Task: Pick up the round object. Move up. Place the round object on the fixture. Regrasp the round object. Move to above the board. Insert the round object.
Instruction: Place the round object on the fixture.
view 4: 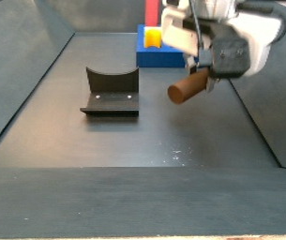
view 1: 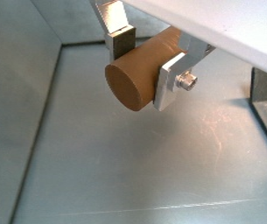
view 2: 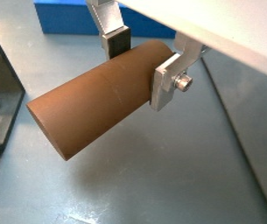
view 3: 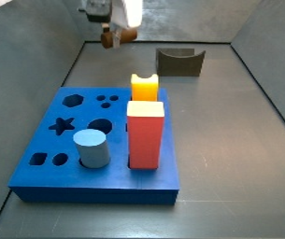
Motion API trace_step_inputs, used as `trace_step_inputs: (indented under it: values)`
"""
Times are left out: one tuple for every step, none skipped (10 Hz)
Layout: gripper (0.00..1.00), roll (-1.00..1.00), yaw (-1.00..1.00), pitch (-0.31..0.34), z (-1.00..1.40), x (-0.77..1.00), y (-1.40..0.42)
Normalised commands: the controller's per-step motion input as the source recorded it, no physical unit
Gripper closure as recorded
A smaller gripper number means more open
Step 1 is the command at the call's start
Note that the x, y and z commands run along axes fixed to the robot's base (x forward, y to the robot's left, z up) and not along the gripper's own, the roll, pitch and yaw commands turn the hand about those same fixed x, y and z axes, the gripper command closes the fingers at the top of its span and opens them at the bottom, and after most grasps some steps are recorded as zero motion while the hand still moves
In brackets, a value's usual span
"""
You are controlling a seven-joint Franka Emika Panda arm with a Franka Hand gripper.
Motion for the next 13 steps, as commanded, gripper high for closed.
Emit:
trace_step_inputs:
  values:
    - [1.00, 0.00, 0.00, 0.000, 1.00, 0.00, 0.00]
    - [1.00, 0.00, 0.00, 0.005, 1.00, 0.01, 0.00]
    - [1.00, 0.00, 0.00, 0.042, 1.00, -0.01, 0.00]
    - [1.00, 0.00, 0.00, 0.054, 1.00, -0.01, 0.00]
    - [1.00, 0.01, 0.00, 0.060, 1.00, -0.01, 0.00]
    - [1.00, 0.01, 0.00, 0.064, 1.00, -0.02, 0.01]
    - [1.00, 0.02, 0.00, 0.079, 0.99, -0.02, 0.01]
    - [1.00, 0.02, -0.01, 0.091, 0.79, -0.01, 0.01]
    - [1.00, 0.03, -0.01, 0.107, 0.64, 0.00, 0.02]
    - [1.00, 0.03, -0.01, 0.119, 0.54, 0.00, 0.02]
    - [1.00, 0.03, -0.01, 0.138, 0.33, 0.01, 0.02]
    - [1.00, 0.04, -0.01, 0.143, 0.18, 0.01, 0.02]
    - [1.00, 0.03, 1.00, -0.082, -0.30, 1.00, -0.25]
